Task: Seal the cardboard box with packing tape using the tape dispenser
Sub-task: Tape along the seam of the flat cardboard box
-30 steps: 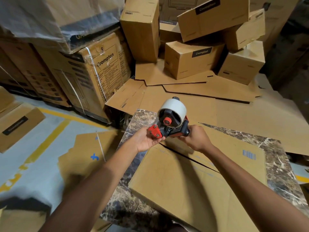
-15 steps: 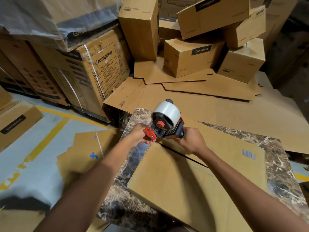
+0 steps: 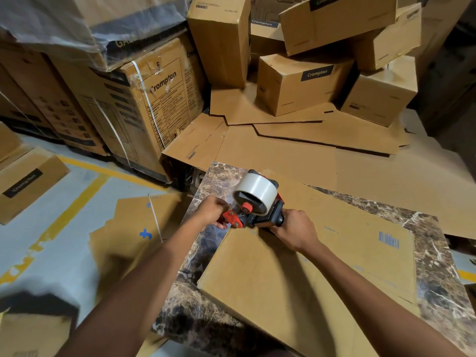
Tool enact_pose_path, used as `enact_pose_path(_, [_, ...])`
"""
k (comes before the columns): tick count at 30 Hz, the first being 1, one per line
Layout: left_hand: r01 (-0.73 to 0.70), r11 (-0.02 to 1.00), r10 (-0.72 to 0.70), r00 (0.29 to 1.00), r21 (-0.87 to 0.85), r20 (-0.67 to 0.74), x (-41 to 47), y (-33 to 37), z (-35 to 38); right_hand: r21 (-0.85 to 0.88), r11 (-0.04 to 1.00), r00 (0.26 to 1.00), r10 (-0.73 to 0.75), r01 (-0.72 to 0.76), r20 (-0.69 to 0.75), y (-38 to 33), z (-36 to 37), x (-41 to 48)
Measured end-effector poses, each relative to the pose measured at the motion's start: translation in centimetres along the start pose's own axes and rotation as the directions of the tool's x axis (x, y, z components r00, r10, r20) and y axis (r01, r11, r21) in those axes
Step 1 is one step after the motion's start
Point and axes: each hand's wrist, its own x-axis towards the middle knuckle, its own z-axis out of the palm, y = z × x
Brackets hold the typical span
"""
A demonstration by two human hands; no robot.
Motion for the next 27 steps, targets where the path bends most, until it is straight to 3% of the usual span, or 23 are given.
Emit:
enact_pose_path(6, [0.010, 0.999, -0.013, 0.995, -0.035, -0.095, -0.2, -1.9, 2.7, -0.021, 0.999, 0.999, 0.027, -0.026, 0.019, -0.1, 0.5, -0.2])
enact_pose_path(9, [0.016, 0.994, -0.020, 0.999, -0.110, -0.043, -0.1, -3.5, 3.9, -0.044, 0.999, 0.999, 0.029, -0.027, 0.026, 0.0, 0.7, -0.2])
enact_pose_path(11, [0.047, 0.994, -0.056, 0.995, -0.099, -0.087, 0.2, -4.7, 4.2, -0.055, 0.998, 0.999, 0.029, -0.027, 0.038, 0.0, 0.7, -0.2])
enact_pose_path(15, [-0.136, 0.965, 0.074, 0.961, -0.225, -0.265, -1.2, -3.4, 3.9, -0.080, 0.996, 0.999, 0.031, -0.027, 0.042, -0.2, 0.6, -0.1])
enact_pose_path(22, [-0.065, 0.924, 0.075, 0.997, -0.376, 0.013, -3.7, -3.5, 4.1, -0.064, 0.997, 0.998, 0.042, -0.039, 0.047, -0.3, 0.4, -0.1])
enact_pose_path(27, [-0.059, 0.947, 0.059, 0.998, -0.317, -0.010, -4.7, -3.3, 4.8, -0.063, 0.998, 0.998, 0.031, -0.028, 0.061, -0.4, 0.2, -0.2])
